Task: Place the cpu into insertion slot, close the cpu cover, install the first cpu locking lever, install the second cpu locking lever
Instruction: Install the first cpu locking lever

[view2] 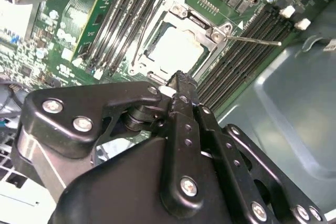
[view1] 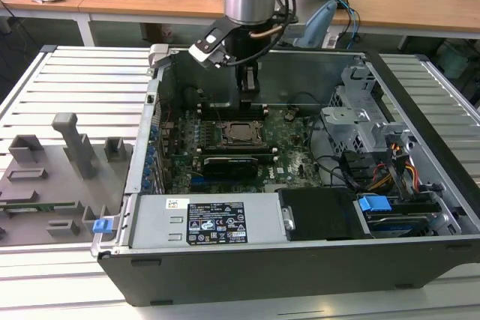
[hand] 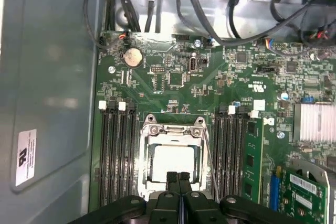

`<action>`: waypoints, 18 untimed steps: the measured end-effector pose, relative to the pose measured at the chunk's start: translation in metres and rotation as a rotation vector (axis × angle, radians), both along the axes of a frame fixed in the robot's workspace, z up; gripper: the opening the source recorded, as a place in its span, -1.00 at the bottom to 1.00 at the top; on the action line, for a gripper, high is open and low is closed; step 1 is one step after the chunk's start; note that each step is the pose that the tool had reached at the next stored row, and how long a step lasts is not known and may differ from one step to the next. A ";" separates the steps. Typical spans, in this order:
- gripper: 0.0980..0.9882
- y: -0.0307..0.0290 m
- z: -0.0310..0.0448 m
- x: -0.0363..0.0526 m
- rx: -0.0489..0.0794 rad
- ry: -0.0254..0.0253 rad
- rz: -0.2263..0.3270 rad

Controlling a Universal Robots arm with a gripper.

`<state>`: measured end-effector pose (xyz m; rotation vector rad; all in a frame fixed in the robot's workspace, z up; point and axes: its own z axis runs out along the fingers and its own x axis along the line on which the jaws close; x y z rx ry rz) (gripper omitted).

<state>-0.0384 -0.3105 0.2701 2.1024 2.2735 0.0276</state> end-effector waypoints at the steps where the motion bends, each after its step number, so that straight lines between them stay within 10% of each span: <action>1: -0.98 0.0000 0.0000 0.0000 0.000 0.0000 0.036; 18: -0.98 0.0000 0.0000 0.0000 -0.017 0.0011 0.271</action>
